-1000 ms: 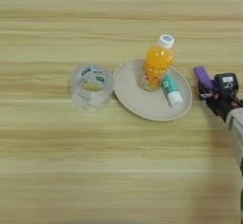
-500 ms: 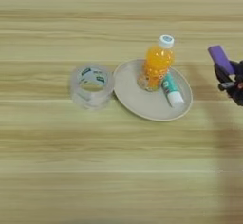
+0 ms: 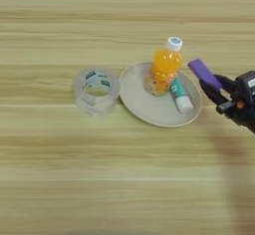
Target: Move the objects on the table
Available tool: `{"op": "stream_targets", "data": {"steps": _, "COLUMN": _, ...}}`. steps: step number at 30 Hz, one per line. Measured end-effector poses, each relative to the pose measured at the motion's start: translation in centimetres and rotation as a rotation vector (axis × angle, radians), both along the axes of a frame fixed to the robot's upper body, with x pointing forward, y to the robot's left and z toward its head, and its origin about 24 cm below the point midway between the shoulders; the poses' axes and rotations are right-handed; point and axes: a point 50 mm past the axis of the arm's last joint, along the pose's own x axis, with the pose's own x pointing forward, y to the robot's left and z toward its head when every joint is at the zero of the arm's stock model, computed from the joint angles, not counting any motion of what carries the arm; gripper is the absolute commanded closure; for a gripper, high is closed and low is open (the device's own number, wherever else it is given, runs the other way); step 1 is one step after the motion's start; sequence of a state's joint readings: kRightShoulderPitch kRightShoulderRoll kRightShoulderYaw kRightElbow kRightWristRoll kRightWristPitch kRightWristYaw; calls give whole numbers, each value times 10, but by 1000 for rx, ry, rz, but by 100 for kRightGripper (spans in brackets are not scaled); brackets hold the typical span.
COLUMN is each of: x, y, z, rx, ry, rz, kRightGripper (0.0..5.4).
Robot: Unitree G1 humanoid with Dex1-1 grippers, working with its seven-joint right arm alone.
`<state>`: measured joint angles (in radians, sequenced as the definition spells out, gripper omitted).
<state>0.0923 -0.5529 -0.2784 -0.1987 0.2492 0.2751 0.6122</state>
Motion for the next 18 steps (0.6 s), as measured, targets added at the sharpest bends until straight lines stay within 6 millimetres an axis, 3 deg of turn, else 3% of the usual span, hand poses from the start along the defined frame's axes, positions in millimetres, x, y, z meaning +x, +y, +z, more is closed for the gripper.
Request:
{"op": "stream_targets", "data": {"steps": 6, "x": -7, "y": 13, "z": 7, "rx": -31, "ry": -24, "rz": 97, "kRightGripper": 398}}
{"op": "stream_targets", "data": {"steps": 14, "x": -8, "y": 39, "z": -14, "rx": 0, "ry": 63, "rz": 237, "kRightGripper": 398}}
{"op": "stream_targets", "data": {"steps": 18, "x": 0, "y": 51, "z": -36, "rx": 51, "ry": 130, "rz": 251, "kRightGripper": 398}}
